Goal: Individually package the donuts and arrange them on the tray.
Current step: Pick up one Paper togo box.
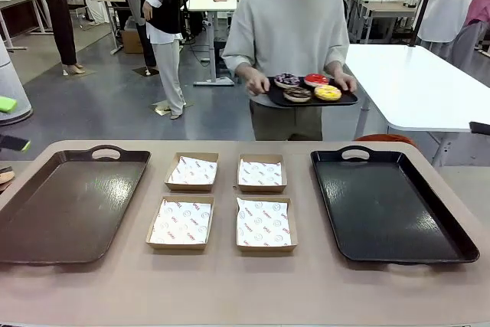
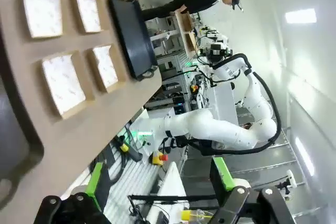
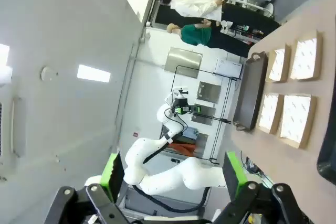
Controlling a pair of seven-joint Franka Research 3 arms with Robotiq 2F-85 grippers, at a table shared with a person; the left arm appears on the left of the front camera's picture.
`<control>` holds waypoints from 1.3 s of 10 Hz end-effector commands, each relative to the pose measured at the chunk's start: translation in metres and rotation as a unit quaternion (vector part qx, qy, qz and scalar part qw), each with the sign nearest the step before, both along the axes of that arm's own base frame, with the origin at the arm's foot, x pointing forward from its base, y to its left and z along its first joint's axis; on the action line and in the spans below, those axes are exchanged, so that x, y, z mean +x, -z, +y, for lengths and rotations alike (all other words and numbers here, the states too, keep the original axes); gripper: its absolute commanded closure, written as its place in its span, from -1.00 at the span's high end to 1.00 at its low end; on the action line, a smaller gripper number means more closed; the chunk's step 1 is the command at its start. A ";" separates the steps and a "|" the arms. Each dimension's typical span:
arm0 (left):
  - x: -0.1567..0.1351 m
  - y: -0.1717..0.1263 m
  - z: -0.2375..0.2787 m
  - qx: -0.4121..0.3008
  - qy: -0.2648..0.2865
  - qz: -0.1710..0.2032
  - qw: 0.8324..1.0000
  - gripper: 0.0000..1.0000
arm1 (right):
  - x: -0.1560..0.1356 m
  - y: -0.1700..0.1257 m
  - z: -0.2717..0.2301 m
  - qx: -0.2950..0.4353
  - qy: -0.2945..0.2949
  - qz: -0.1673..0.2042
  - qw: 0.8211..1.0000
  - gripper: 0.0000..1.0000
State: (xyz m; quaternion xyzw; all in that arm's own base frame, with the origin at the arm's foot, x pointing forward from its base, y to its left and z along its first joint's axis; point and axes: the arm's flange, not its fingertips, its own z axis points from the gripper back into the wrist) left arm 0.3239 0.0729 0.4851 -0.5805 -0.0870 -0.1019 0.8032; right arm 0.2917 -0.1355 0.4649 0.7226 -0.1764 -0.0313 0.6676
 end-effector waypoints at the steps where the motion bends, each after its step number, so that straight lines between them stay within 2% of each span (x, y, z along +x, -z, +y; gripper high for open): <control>1: -0.002 -0.007 0.023 0.022 0.009 0.017 1.000 1.00 | -0.035 -0.002 0.025 -0.042 -0.010 0.028 0.999 1.00; 2: -0.007 -0.007 0.035 0.017 0.004 0.016 1.000 1.00 | -0.040 -0.002 0.024 -0.081 -0.051 0.041 0.995 1.00; 4: -0.014 -0.005 0.051 0.020 -0.011 0.025 0.999 1.00 | -0.043 -0.002 0.029 -0.135 -0.095 0.067 0.984 1.00; 8: -0.017 0.005 0.053 0.036 -0.014 0.044 0.998 1.00 | -0.037 0.000 0.031 -0.165 -0.097 0.093 0.977 1.00; 9: -0.017 -0.001 0.056 0.022 -0.024 0.043 0.999 1.00 | -0.035 -0.001 0.036 -0.195 -0.094 0.101 0.971 1.00; 10: -0.017 -0.001 0.056 0.022 -0.024 0.043 0.999 1.00 | -0.034 -0.002 0.027 -0.154 -0.103 0.079 0.979 1.00; 13: -0.017 -0.001 0.056 0.022 -0.024 0.043 0.999 1.00 | -0.034 -0.002 0.027 -0.154 -0.103 0.079 0.979 1.00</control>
